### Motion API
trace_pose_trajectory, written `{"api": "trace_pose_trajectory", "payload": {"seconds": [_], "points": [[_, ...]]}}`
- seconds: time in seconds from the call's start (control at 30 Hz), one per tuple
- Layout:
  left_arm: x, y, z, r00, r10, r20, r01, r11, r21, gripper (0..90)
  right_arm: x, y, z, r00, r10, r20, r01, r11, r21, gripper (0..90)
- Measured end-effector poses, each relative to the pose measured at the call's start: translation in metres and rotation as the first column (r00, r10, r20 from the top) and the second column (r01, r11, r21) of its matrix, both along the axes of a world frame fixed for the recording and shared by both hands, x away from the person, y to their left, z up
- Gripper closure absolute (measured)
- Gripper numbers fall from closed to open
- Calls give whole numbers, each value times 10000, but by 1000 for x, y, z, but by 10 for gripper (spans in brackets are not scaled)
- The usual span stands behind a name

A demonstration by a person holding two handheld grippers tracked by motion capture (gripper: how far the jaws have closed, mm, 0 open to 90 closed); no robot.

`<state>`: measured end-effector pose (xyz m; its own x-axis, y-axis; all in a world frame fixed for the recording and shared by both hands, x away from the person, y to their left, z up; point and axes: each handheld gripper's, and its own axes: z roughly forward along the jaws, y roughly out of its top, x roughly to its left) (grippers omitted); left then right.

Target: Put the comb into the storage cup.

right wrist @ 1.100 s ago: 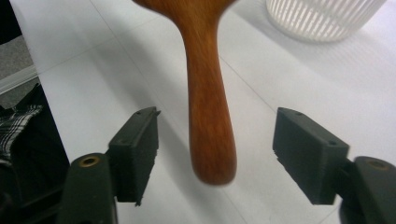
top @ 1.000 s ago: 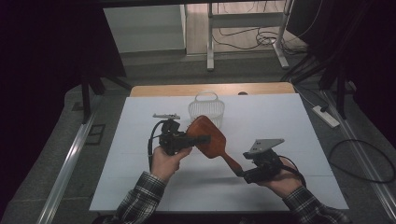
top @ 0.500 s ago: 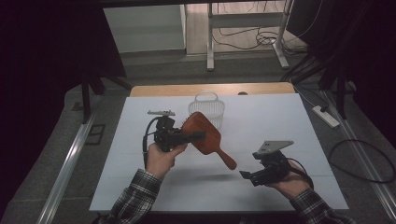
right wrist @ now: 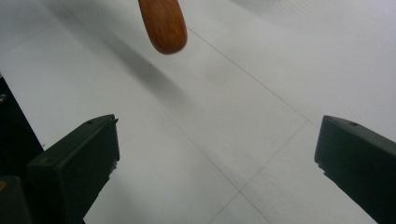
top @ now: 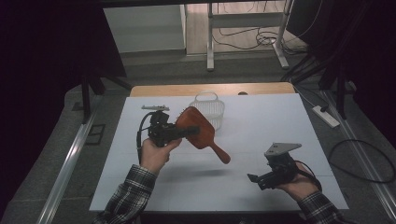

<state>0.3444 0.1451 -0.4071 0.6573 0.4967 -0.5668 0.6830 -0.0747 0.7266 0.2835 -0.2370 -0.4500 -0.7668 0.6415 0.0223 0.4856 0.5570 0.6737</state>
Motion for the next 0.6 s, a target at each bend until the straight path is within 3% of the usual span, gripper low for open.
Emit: {"api": "trace_pose_trajectory", "payload": {"seconds": [0.6], "points": [[11,16,13,9993,364,95,-364,9993,63,530,-11,-30,-2,9967,-811,62,811,9967,-41,0]]}}
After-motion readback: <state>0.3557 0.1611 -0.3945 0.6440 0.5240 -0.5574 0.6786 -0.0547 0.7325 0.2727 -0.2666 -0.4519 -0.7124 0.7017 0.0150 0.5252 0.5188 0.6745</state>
